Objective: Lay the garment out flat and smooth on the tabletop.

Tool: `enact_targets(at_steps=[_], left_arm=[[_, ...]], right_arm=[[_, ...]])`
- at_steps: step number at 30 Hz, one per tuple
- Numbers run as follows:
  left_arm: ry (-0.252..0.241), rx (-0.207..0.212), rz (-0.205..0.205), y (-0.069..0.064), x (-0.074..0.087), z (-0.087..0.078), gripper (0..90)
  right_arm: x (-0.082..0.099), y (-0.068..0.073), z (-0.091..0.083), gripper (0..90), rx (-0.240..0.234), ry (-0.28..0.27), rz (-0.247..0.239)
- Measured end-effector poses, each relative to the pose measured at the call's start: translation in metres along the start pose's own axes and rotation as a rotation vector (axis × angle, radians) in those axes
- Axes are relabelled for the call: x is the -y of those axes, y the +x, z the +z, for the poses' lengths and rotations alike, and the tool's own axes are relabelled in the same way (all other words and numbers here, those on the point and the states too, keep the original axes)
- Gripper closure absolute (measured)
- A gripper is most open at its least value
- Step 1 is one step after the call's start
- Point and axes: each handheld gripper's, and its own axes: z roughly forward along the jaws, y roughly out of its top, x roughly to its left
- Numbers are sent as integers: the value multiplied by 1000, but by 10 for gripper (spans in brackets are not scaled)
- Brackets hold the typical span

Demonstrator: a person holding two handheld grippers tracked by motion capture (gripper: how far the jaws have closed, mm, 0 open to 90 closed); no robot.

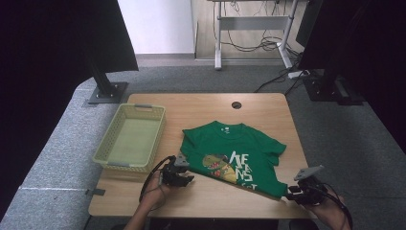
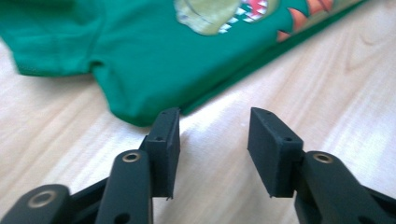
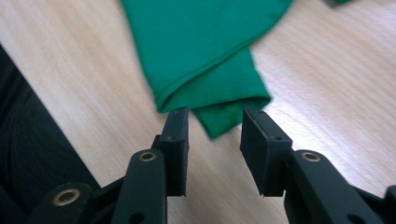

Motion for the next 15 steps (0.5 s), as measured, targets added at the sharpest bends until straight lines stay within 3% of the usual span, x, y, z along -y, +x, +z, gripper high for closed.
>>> enact_targets(at_steps=[2, 3, 8, 9, 10, 11, 12, 15], left_arm=[[-6, -6, -5, 4, -6, 7, 542], [-3, -5, -4, 4, -7, 10, 538], [-12, -21, -11, 6, -13, 16, 556], [-12, -21, -11, 6, -13, 16, 635], [-12, -21, -11, 6, -13, 16, 635], [-18, -25, -14, 6, -14, 16, 635], [-18, -25, -14, 6, -14, 16, 807], [-18, -35, 4, 5, -13, 16, 873]], right_arm=[[0, 0, 0, 641, 0, 0, 0], [-1, -4, 3, 731, 14, 9, -3], [0, -5, 3, 785, 18, 6, -3], [0, -5, 3, 785, 18, 6, -3], [0, -2, 3, 785, 9, 4, -9], [0, -2, 3, 844, 9, 4, -9], [0, -2, 3, 844, 9, 4, -9], [-2, 4, 3, 862, 0, 10, -21]])
